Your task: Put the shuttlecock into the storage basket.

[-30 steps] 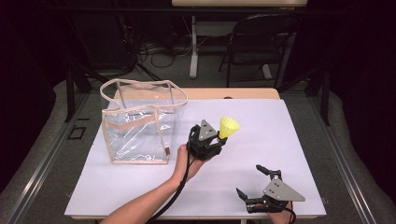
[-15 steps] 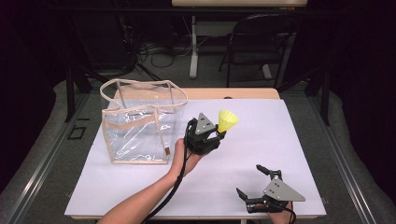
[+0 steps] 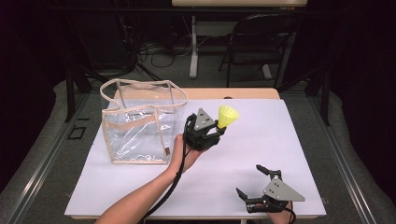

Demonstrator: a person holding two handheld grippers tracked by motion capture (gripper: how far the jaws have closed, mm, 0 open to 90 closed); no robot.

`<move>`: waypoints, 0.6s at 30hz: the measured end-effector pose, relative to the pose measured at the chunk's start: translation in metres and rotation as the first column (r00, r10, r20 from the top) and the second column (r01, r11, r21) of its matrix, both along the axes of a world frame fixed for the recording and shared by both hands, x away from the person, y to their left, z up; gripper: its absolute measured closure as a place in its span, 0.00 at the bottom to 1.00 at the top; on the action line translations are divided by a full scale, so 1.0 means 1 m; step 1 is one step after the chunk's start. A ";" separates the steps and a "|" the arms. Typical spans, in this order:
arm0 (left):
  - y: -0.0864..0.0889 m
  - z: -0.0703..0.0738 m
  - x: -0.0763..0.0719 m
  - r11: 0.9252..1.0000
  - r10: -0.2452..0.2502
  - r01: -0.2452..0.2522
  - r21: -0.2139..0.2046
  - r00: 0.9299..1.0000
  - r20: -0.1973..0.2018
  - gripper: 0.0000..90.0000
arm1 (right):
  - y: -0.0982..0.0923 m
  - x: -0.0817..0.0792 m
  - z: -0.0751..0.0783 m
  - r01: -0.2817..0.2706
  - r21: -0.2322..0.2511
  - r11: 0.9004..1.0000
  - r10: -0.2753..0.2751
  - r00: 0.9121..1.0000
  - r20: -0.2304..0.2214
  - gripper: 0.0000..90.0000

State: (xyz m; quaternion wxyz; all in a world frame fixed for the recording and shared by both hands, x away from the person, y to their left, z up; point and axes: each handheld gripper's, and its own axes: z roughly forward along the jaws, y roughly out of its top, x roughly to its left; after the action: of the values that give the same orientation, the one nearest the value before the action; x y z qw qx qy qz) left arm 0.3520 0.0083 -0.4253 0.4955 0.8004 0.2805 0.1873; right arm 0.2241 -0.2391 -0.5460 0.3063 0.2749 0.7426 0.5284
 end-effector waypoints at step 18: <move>0.005 0.012 0.006 1.000 0.009 -0.009 -0.009 1.000 0.022 0.72 | 0.000 0.000 0.000 0.002 -0.001 1.000 -0.002 1.000 0.000 0.00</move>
State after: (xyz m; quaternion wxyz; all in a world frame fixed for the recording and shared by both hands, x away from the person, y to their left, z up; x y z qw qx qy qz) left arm 0.3577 0.0133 -0.4136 0.5015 0.7948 0.2793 0.1971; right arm 0.2242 -0.2392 -0.5460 0.3068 0.2754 0.7428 0.5275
